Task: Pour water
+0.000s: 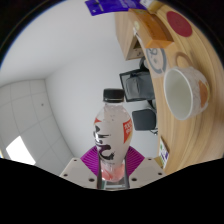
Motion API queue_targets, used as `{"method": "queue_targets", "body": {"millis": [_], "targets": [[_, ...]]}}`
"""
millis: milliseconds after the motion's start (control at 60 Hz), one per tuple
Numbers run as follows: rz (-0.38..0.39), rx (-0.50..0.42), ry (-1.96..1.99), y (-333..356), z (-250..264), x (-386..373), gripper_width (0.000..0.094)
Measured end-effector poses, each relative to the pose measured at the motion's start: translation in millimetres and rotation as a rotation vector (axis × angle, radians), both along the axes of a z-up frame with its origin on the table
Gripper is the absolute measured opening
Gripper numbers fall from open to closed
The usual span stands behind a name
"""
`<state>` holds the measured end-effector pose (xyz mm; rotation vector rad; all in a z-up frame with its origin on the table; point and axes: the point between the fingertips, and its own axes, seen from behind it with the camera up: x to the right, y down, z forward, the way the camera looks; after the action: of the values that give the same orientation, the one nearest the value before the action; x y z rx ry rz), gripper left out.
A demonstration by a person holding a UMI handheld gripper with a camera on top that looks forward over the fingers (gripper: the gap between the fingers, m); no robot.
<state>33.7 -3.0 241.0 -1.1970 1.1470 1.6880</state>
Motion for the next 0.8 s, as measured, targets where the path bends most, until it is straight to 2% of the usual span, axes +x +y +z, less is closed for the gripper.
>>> {"method": "queue_targets", "body": {"millis": [100, 150, 300, 467, 583, 733, 800], "targets": [[-0.031, 0.043, -0.325, -0.3, 20.0, 18.0, 0.0305], [-0.065, 0.065, -0.495, -10.2, 40.1, 47.2, 0.0307], [-0.192, 0.091, -1.019, -9.5, 53.6, 114.4, 0.0306], [-0.254, -0.002, -1.45, -8.8, 7.4, 194.8, 0.0307], [-0.245, -0.081, -1.682, -13.6, -41.6, 230.6, 0.0306], [-0.162, -0.146, -1.814, -9.8, -105.6, 253.7, 0.0306], [-0.149, -0.164, -1.825, -12.3, -127.6, 256.5, 0.0307]]}}
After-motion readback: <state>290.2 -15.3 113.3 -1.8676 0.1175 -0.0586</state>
